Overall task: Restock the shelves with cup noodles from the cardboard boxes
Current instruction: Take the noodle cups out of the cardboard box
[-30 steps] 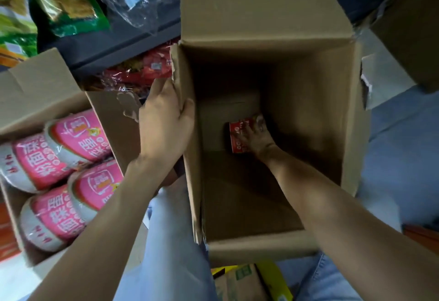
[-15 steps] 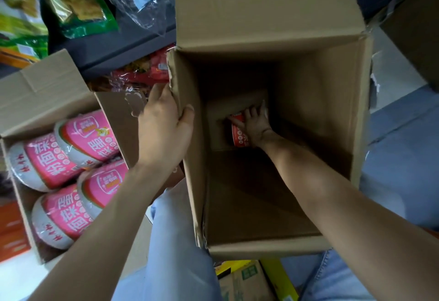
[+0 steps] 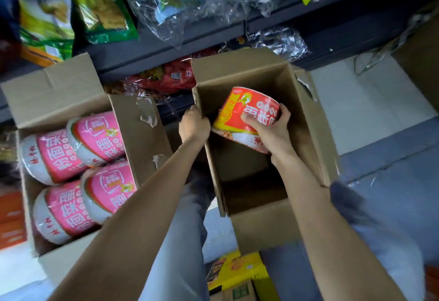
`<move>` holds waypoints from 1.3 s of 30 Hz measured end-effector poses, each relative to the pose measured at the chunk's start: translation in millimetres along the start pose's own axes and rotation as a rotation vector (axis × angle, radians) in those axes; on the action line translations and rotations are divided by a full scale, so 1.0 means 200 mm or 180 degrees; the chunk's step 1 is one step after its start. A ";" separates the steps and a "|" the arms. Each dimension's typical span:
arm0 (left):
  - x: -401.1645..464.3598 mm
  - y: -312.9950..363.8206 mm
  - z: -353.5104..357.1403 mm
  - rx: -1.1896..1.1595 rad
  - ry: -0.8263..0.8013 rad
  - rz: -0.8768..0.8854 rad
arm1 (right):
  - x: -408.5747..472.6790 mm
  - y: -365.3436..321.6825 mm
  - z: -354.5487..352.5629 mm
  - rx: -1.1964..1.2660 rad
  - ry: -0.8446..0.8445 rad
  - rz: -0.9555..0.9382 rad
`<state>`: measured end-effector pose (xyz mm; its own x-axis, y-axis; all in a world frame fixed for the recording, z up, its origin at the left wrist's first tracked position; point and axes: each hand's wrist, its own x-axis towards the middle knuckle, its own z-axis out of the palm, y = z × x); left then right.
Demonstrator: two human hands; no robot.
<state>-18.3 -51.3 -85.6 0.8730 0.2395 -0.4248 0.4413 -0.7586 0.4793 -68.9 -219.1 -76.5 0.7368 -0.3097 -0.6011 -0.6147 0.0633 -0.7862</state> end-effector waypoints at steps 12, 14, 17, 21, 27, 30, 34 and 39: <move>-0.26 0.09 -0.43 -0.2100 -0.1189 0.1658 | -0.16 -0.30 -0.08 0.0525 -0.0926 0.0676; -0.35 0.08 -0.55 -0.2195 -0.0990 0.1822 | -0.27 -0.40 -0.10 0.0532 -0.1419 0.0397; -0.45 0.04 -0.77 -0.2230 -0.0317 0.1774 | -0.49 -0.56 -0.07 0.0305 -0.1931 -0.0347; -0.55 0.00 -1.10 -0.2626 0.0378 0.1382 | -0.75 -0.75 0.07 0.0140 -0.1989 -0.1365; -0.76 0.02 -1.67 -0.3082 0.0706 0.1626 | -0.97 -1.00 0.45 -0.0992 -0.1588 -0.2769; -0.79 -0.01 -1.88 -0.3082 0.0877 0.1784 | -1.03 -1.19 0.67 -0.1256 -0.1216 -0.3534; -0.65 -0.04 -2.00 -0.3112 0.1054 0.1922 | -1.02 -1.41 1.03 -0.0728 -0.1103 -0.3669; -0.29 -0.03 -2.17 -0.2777 0.1491 0.2296 | -0.94 -1.69 1.40 -0.0204 -0.0984 -0.3856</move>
<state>19.0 201.9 268.5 0.8858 0.2636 0.3819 -0.3404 -0.1905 0.9208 79.7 83.2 261.5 0.8674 0.0993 0.4875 0.4974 -0.1553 -0.8535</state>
